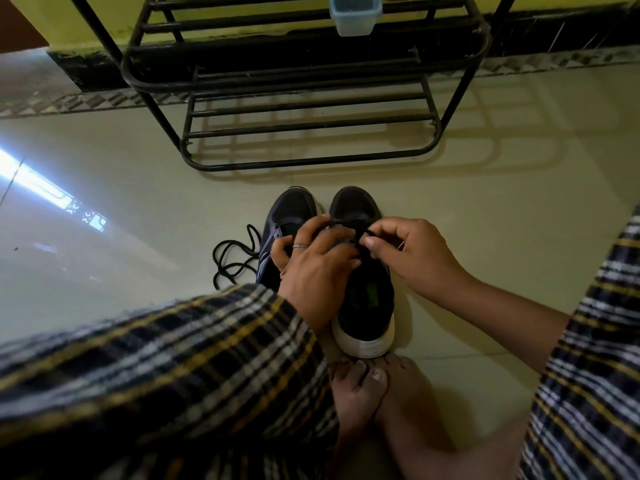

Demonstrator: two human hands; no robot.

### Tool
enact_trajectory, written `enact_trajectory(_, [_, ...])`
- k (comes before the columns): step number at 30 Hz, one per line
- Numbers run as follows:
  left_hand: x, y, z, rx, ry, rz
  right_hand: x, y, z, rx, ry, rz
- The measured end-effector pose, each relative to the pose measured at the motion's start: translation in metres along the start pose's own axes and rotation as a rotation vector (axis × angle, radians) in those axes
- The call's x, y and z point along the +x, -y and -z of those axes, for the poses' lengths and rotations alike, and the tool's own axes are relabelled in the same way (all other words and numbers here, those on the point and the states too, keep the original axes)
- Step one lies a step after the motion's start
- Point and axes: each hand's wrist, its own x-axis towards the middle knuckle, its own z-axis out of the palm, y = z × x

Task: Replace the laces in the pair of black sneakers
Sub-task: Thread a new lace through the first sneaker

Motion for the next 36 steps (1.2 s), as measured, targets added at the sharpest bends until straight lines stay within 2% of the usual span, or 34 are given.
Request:
enact_trajectory(5, [0.000, -0.003, -0.003, -0.115, 0.083, -0.009, -0.002, 0.001, 0.000, -0.010, 0.044, 0.007])
enact_trajectory(11, [0.003, -0.003, 0.000, -0.176, 0.080, 0.141, -0.002, 0.000, 0.001, -0.005, 0.021, 0.014])
enact_trajectory(14, [0.005, -0.008, 0.004, -0.159, 0.107, 0.215, -0.003, -0.003, 0.000, 0.003, 0.010, 0.005])
enact_trajectory(20, [0.010, -0.012, 0.007, -0.093, 0.118, 0.219, -0.005, 0.002, 0.000, 0.083, 0.055, 0.001])
enact_trajectory(27, [0.006, -0.012, 0.003, -0.446, 0.100, 0.357, -0.002, 0.001, 0.000, 0.103, 0.057, -0.006])
enact_trajectory(33, [0.008, -0.015, 0.010, -0.117, 0.155, 0.187, 0.001, 0.003, 0.002, 0.198, 0.034, -0.043])
enact_trajectory(36, [0.011, -0.007, 0.008, 0.104, 0.281, 0.238, 0.001, 0.002, 0.003, 0.230, 0.031, -0.070])
